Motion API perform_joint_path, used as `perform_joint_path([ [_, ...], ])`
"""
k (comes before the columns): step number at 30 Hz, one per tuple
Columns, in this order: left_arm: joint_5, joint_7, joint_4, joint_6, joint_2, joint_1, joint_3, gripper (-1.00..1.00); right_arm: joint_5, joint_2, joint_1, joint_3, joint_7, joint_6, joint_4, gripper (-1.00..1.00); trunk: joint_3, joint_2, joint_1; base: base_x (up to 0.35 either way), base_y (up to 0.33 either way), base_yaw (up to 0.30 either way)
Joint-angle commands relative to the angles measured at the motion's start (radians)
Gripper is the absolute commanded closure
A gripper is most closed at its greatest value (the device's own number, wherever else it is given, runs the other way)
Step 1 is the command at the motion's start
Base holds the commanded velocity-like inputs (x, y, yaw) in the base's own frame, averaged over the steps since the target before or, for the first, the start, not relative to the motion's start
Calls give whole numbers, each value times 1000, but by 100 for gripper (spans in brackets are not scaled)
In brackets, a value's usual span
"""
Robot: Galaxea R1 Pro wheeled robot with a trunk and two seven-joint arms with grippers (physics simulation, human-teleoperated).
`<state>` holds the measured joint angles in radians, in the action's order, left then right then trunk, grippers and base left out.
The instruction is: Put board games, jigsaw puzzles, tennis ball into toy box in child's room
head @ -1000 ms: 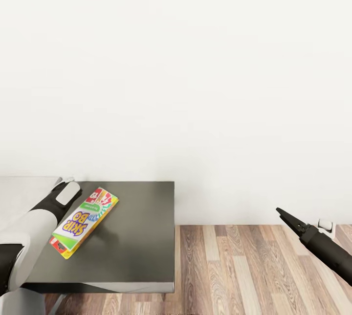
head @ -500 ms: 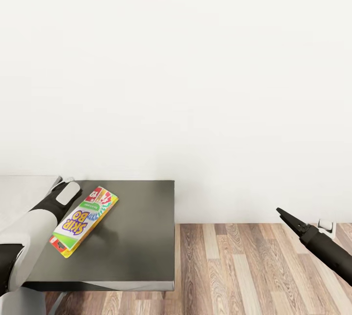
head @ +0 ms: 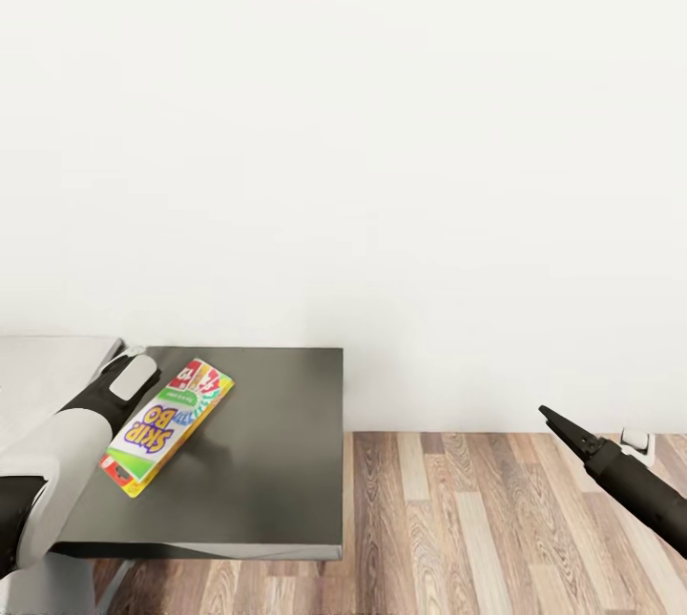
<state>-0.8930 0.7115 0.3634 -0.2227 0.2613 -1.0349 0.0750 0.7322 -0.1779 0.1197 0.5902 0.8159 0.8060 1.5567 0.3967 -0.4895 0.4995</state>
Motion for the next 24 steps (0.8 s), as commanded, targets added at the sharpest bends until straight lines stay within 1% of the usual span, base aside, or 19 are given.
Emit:
perform_joint_path([
  [1,-3,6,2,-7,1,-1,8,-100,2,0,1,1,1,5,0,-100,3,-2,0,0,0,66],
  [13,-6,6,2,-11,1,-1,7,-100,0,1,2,0,0,5,0,-100,22,-2,0,0,0,66],
  [18,-10,6,2,-33,3,-1,8,-100,0,1,2,0,0,4,0,-100,26,-2,0,0,0,29],
  [24,-16,5,2,-160,3,0,7,-100,0,1,2,0,0,4,0,-100,27,-2,0,0,0,4],
])
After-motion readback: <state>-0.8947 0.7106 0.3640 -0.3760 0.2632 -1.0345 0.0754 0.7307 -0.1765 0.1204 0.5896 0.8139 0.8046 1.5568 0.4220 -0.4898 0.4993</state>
